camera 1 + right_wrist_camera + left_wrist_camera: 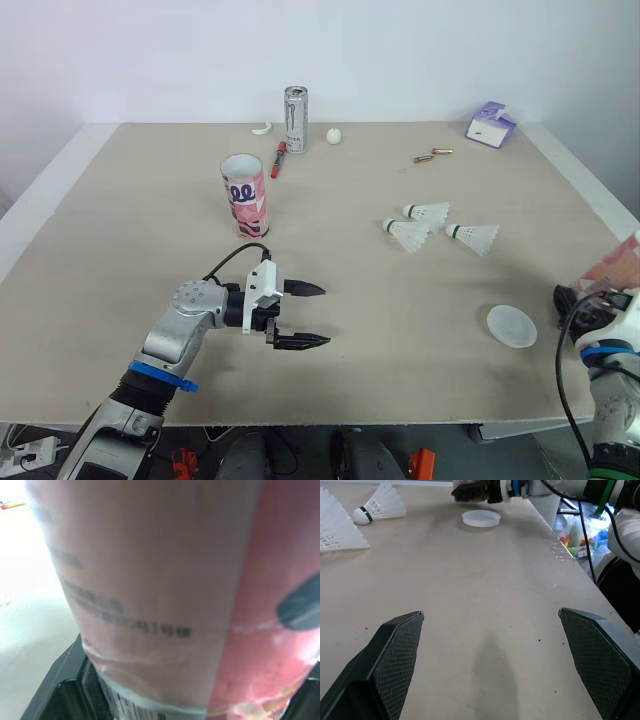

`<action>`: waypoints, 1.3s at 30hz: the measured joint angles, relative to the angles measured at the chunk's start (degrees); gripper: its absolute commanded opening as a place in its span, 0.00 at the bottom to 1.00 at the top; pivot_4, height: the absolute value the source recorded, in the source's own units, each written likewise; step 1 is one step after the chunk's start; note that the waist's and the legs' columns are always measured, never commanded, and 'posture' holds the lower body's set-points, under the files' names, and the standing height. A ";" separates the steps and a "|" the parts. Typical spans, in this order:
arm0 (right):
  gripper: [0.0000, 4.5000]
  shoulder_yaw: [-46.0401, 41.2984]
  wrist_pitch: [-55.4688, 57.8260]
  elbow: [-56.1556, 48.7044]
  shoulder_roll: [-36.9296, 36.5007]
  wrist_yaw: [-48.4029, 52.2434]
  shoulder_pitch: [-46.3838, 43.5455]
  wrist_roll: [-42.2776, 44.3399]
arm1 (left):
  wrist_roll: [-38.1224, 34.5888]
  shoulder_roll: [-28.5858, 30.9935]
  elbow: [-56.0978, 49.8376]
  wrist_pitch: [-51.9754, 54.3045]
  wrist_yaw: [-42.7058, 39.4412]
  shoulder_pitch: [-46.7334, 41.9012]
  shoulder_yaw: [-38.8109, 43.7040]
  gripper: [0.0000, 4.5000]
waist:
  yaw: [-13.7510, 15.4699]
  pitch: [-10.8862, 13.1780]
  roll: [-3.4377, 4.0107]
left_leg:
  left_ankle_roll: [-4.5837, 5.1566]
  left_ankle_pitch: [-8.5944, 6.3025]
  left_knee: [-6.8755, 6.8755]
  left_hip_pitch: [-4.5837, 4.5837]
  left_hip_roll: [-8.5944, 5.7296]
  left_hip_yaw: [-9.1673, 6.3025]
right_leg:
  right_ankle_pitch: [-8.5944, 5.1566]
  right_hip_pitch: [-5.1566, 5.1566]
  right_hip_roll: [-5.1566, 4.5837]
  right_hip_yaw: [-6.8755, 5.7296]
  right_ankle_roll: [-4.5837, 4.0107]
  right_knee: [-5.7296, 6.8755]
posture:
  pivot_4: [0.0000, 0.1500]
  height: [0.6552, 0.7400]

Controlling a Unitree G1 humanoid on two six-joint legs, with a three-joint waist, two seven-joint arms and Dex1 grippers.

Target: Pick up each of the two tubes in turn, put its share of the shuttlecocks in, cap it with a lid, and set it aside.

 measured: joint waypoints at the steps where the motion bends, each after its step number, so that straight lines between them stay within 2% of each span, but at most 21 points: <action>1: 0.77 0.28 -0.20 0.41 -0.07 0.20 -0.23 -0.09 | -0.20 -0.20 -0.04 0.11 0.03 0.00 0.00 1.00 | -0.01 0.00 0.00 | 0.01 0.00 0.00 0.00 -0.01 0.01 | 0.00 0.00 0.01 0.08 0.02 0.00 | 1.00 1.00; 8: 0.77 0.55 -1.95 4.30 -1.25 0.78 -1.72 -0.89 | -1.43 -1.51 -1.13 -0.18 0.76 0.07 0.25 1.00 | -0.02 0.00 0.00 | 0.08 -0.04 0.00 -0.03 -0.10 0.07 | -0.08 0.00 0.20 0.80 0.23 0.00 | 1.00 1.00; 10: 0.94 0.55 -2.07 4.76 -1.27 0.88 -2.09 -0.87 | -1.43 -1.52 -1.13 -0.34 0.88 0.13 0.24 1.00 | -0.02 0.00 0.00 | 0.09 -0.04 0.00 -0.03 -0.12 0.08 | -0.08 0.00 0.30 1.01 0.25 0.00 | 1.00 1.00; 11: 0.97 0.54 -2.07 4.92 -1.27 0.93 -2.23 -0.83 | -1.42 -1.52 -1.13 -0.45 0.94 0.15 0.24 1.00 | -0.02 0.00 0.00 | 0.09 -0.04 0.00 -0.03 -0.12 0.08 | -0.08 0.00 0.37 1.16 0.25 0.00 | 1.00 1.00; 18: 0.99 0.57 -1.76 4.35 -1.45 1.95 -1.01 -0.64 | -1.20 -1.37 -1.13 -0.58 1.04 0.59 0.20 1.00 | -0.05 0.00 0.00 | 0.12 -0.05 0.00 -0.04 -0.09 0.06 | -0.12 0.01 0.91 1.93 0.29 0.00 | 1.00 1.00; 22: 0.99 0.53 0.00 -0.84 -1.43 1.73 3.23 -0.32 | -1.08 -1.26 -1.16 -0.57 1.02 0.98 0.11 1.00 | -0.04 -0.03 0.04 | 0.24 -0.12 -0.01 -0.05 -0.07 0.08 | -0.18 -0.02 0.95 2.06 0.32 0.04 | 1.00 1.00; 34: 0.99 -1.73 10.00 -26.48 1.83 -2.90 17.72 4.72 | -0.94 -1.43 -0.97 -0.53 0.30 0.89 -0.53 1.00 | -0.04 -0.05 0.07 | 0.30 -0.16 0.01 -0.03 -0.05 0.15 | -0.28 -0.08 1.02 2.19 0.24 0.14 | 1.00 1.00; 39: 0.99 -1.46 12.44 -36.74 1.25 -1.17 22.99 5.37 | -0.91 -1.79 0.07 -1.24 0.75 0.05 -0.46 1.00 | -0.02 -0.07 0.10 | 0.30 -0.16 0.00 -0.04 -0.05 0.15 | -0.28 -0.09 1.03 2.20 0.25 0.16 | 1.00 1.00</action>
